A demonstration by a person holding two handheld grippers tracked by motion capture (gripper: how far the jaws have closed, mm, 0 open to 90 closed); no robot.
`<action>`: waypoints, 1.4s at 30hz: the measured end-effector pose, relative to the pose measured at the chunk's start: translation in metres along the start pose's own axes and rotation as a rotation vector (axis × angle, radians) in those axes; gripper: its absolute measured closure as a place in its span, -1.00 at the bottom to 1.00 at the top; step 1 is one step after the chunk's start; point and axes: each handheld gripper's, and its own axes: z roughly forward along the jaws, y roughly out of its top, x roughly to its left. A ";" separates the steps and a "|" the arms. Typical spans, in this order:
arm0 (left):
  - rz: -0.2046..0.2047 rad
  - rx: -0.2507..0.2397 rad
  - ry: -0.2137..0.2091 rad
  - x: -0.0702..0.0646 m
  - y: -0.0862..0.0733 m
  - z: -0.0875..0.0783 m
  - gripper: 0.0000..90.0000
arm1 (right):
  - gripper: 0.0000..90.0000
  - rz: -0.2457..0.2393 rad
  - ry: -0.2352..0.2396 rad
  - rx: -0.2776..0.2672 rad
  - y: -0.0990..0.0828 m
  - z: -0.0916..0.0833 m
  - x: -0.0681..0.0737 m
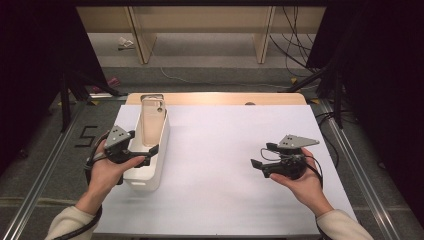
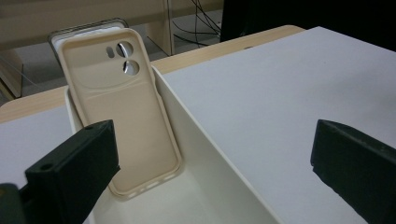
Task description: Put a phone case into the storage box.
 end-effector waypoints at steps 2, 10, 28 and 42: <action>0.008 -0.004 -0.001 -0.002 -0.001 -0.002 -0.99 | -0.64 0.001 0.001 -0.003 0.000 0.000 0.000; 0.021 -0.021 -0.017 -0.010 -0.006 -0.008 -0.99 | -0.64 0.006 -0.004 -0.003 -0.003 -0.005 -0.002; 0.056 -0.020 -0.084 -0.033 -0.021 -0.012 -1.00 | -0.64 0.024 -0.011 -0.004 -0.009 -0.013 -0.005; 0.080 -0.039 -0.092 -0.044 -0.033 -0.019 -1.00 | -0.64 0.030 0.000 -0.008 -0.013 -0.017 -0.004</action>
